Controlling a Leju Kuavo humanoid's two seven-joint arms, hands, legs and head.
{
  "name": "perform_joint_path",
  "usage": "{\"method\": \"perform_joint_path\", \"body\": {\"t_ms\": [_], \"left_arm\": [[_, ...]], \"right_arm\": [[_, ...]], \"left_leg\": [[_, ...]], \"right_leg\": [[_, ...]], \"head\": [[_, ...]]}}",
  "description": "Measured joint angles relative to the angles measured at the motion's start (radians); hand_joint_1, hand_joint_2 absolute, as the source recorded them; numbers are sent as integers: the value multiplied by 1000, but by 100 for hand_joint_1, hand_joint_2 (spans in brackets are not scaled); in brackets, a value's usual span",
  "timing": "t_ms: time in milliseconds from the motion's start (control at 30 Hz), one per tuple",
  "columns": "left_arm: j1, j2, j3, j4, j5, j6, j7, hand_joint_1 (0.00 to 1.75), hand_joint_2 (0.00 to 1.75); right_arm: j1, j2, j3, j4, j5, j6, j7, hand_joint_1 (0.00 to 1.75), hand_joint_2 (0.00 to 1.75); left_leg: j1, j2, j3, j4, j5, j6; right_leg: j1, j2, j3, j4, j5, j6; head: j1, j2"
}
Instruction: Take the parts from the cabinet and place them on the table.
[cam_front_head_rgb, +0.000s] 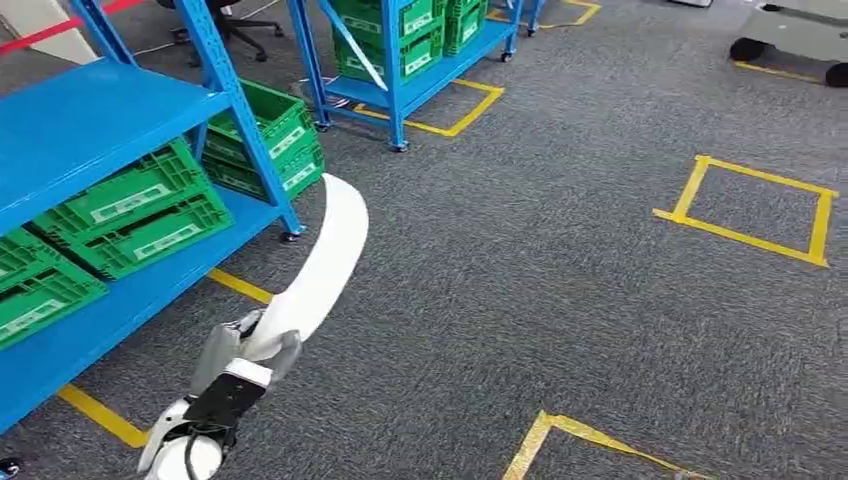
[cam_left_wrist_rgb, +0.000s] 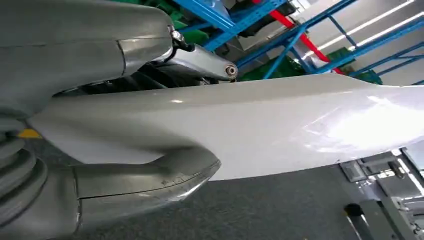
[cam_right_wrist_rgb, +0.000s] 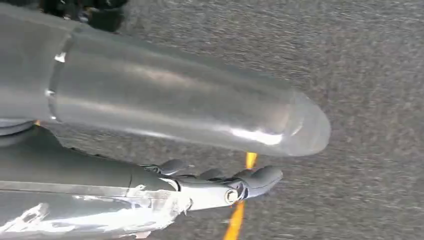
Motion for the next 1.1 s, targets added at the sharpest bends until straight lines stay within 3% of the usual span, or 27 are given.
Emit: {"method": "perform_joint_path", "body": {"t_ms": [33,67,100,133,167,200,233,267,300,367,400,600,633,667,700,767,800,833,900,967,1000,1033,1067,1100], "left_arm": [[2,-1,0,-1,0,2,0,175,175],[4,0,2,-1,0,5,0,175,175],[5,0,2,-1,-1,5,0,175,175],[6,0,3,-1,-1,6,0,175,175],[6,0,3,-1,-2,6,0,175,175],[6,0,3,-1,-1,7,0,175,175],[5,0,3,-1,-1,7,0,175,175],[5,0,3,-1,-1,7,0,175,175],[5,0,3,-1,-1,7,0,175,175],[5,1,4,-2,-2,8,0,175,175],[6,1,4,-2,-2,9,0,175,175],[7,1,4,-2,-2,9,1,175,175],[12,3,5,-2,-2,14,3,175,175],[31,14,12,0,-3,14,5,175,175],[35,19,14,2,-8,14,6,175,175],[35,21,16,2,-11,14,7,175,175],[35,23,16,2,-12,15,8,175,175],[35,24,18,2,-12,15,8,175,175],[38,26,21,2,-16,14,11,175,175],[39,27,23,2,-24,9,12,175,175],[37,27,25,2,-26,6,12,175,175],[39,25,25,2,-30,3,11,175,175],[40,23,26,2,-35,-3,11,175,175],[41,23,26,2,-40,-9,11,175,175]], "right_arm": [[-3,0,-1,1,2,0,1,0,0],[-9,1,-2,2,5,0,1,0,0],[-11,1,-2,2,6,0,1,0,0],[-12,1,-2,2,7,0,1,0,0],[-11,1,-3,2,7,0,1,0,0],[-9,1,-5,2,7,0,2,0,0],[-9,1,-6,2,7,0,2,0,0],[-10,1,-6,2,7,0,2,0,0],[-13,1,-7,2,7,0,2,0,0],[-18,1,-7,3,12,2,2,0,0],[-17,1,-7,3,15,1,2,0,0],[-16,1,-8,3,16,1,2,0,0],[-13,3,-8,4,28,0,2,0,0],[-26,8,-8,5,42,-6,3,0,0],[-29,13,-8,9,51,-10,4,0,0],[-31,18,-8,11,59,-14,8,0,0],[-34,20,-8,11,60,-16,8,0,0],[-38,21,-8,11,61,-16,9,0,0],[-40,22,-8,14,65,-19,9,0,0],[-35,22,-8,20,70,-23,9,0,0],[-34,22,-8,22,70,-26,9,0,0],[-37,23,-8,25,69,-29,8,0,0],[-39,24,-9,28,69,-28,7,0,0],[-39,24,-10,29,66,-28,5,0,0]], "left_leg": [[-2,10,-1,0,0,6],[-4,26,-1,0,-1,7],[-5,36,-2,0,-1,8],[-7,48,-2,1,-2,8],[-8,58,-1,1,-2,9],[-8,68,0,1,-2,9],[-8,77,1,2,-4,7],[-8,85,4,2,-6,4],[-11,94,7,2,-9,-1],[-19,105,5,7,-11,-9],[-18,110,6,6,-10,-12],[-18,113,6,5,-9,-13],[-12,110,6,8,-20,-29],[-10,39,-107,258,-155,-39],[-10,37,-134,296,-131,-38],[-8,24,-64,148,-41,-34],[-4,-6,-20,60,-4,-33],[1,-43,-1,14,-10,-33],[-2,-30,-7,12,-10,-26],[-4,-15,-5,6,-2,-9],[0,0,-4,2,2,-2],[0,8,-4,2,2,4],[-2,19,-4,2,1,8],[-5,31,-4,2,0,10]], "right_leg": [[0,-31,-30,64,-39,4],[0,-45,-78,170,-90,7],[0,-47,-109,237,-117,9],[0,-48,-133,296,-134,10],[0,-48,-132,302,-127,9],[0,-49,-106,259,-99,8],[0,-53,-58,174,-59,5],[1,-71,1,71,-20,3],[3,-115,44,-8,-13,2],[10,-99,50,-15,-11,-17],[11,-94,47,-13,-11,-20],[12,-91,46,-12,-11,-23],[6,-70,43,-18,-4,-39],[5,-33,36,-19,0,-53],[5,-4,34,-18,3,-52],[2,18,35,-18,6,-47],[1,28,34,-18,7,-44],[8,39,27,-11,8,-37],[3,53,17,-16,16,-25],[-1,68,12,-24,23,-12],[1,43,4,-11,14,-11],[6,-3,-15,29,-16,-7],[5,-29,-50,106,-57,-3],[4,-40,-88,192,-96,0]], "head": [[6,0],[3,0],[5,0],[3,0],[5,0],[4,0],[4,0],[4,0],[4,0],[0,0],[1,0],[1,0],[2,0],[0,0],[0,0],[0,0],[0,0],[0,0],[1,0],[1,0],[3,0],[11,0],[11,0],[9,0]]}}
